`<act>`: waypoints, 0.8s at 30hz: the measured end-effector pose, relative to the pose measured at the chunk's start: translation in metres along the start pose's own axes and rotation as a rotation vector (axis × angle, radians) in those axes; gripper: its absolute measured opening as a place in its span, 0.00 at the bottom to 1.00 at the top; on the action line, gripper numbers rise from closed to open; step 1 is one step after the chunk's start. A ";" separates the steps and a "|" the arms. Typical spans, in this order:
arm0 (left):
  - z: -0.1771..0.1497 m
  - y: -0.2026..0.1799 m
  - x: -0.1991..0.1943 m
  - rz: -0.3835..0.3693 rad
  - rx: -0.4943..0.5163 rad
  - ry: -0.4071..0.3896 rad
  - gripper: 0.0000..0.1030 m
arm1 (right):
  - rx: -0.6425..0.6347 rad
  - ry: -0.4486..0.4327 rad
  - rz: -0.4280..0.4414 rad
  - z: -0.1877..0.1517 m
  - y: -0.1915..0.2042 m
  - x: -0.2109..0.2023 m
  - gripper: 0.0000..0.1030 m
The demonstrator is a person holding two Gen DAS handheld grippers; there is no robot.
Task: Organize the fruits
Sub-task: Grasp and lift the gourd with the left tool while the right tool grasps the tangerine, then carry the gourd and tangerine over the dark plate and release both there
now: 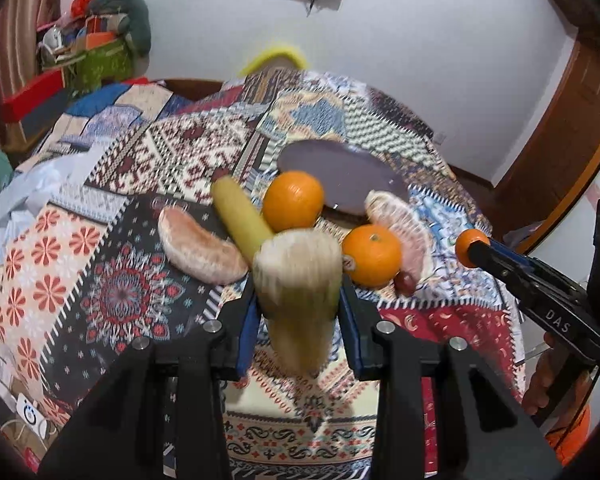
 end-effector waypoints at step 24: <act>0.087 -0.029 0.007 -0.044 0.049 -0.149 0.35 | -0.006 -0.120 -0.040 0.053 -0.019 0.003 0.29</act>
Point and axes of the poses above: each gripper's, at about its wrist camera, not at the fingertips, and x roughly the way its jaws point, y to its left, z to its top, the point moved 2 cm from there along x, roughly the way its jaws point, and after that the axes turned 6 degrees about y, right-handed, at the moved point
